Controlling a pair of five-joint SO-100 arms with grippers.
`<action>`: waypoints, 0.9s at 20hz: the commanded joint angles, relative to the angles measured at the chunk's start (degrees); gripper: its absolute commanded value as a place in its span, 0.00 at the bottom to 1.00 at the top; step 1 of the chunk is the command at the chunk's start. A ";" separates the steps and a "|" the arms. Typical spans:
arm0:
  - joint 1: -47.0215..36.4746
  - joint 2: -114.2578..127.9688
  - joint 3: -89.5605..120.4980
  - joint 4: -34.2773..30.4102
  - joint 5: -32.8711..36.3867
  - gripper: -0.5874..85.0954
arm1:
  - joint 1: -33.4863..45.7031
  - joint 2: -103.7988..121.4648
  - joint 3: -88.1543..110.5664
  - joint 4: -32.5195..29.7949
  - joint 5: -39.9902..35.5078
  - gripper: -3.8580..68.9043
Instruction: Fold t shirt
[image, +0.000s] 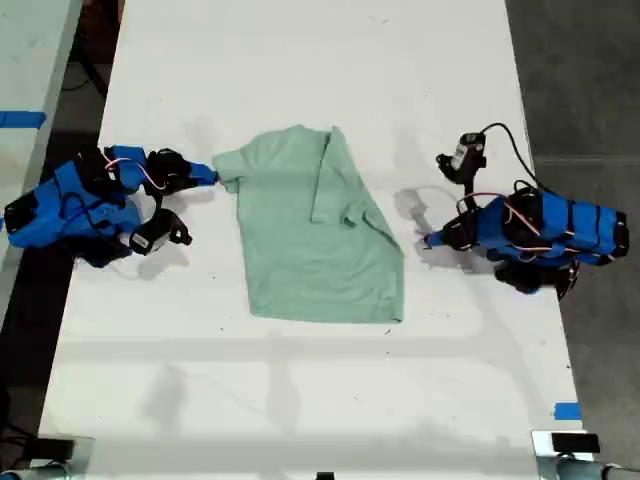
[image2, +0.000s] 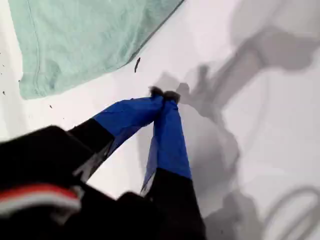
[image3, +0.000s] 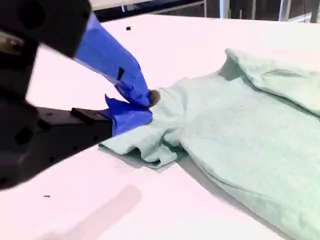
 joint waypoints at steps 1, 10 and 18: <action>-2.20 -70.40 -60.73 16.96 5.98 0.29 | 5.27 0.88 1.58 1.05 16.87 0.06; -10.99 -90.00 -70.66 12.57 17.67 0.29 | 4.66 0.88 1.58 1.05 16.52 0.06; -19.78 -105.56 -70.93 6.77 21.97 0.27 | 3.96 0.88 1.58 1.05 16.87 0.06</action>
